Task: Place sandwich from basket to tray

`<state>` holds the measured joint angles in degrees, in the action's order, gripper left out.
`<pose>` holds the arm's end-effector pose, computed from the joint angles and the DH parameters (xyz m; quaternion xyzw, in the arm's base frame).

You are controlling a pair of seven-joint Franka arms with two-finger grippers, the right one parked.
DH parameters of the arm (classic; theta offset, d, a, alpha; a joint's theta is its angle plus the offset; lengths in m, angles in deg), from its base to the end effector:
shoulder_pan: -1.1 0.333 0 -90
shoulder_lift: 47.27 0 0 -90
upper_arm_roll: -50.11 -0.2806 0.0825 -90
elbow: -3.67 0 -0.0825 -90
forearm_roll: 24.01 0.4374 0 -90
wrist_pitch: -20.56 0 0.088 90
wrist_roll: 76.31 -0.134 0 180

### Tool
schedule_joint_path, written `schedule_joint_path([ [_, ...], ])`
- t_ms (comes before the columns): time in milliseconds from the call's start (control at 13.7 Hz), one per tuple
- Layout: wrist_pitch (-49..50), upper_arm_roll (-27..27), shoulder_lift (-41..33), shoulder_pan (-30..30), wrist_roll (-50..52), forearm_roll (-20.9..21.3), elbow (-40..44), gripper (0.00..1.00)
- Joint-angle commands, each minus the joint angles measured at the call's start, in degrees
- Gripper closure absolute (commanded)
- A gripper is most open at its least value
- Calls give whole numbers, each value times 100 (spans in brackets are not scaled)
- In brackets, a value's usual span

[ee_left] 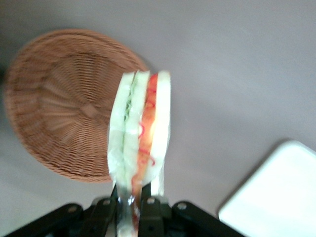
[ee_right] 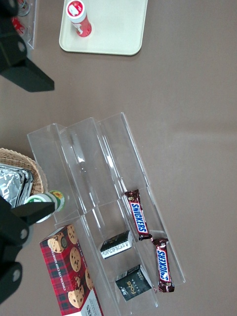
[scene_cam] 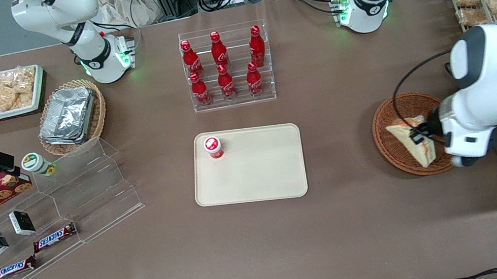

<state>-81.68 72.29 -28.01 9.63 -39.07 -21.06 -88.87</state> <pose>0.6573 -0.1374 0.3529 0.9761 0.2019 -0.0803 0.0041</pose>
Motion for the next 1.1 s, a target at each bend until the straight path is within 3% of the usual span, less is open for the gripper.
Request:
schedule_joint_path([
  [0,90,49,489,-806,168,56,351,100],
  [293,-296,23,1656,-2037,659,169,894,100],
  [439,-314,23,2202,-2520,1099,590,1211,100],
  [585,-454,23,2493,-2715,1215,820,1256,100],
  [805,-691,23,2661,-2891,1180,821,1265,100],
  [878,-692,23,2661,-2900,1189,821,1265,80],
  [1024,-640,23,2618,-2892,1180,821,1273,83],
])
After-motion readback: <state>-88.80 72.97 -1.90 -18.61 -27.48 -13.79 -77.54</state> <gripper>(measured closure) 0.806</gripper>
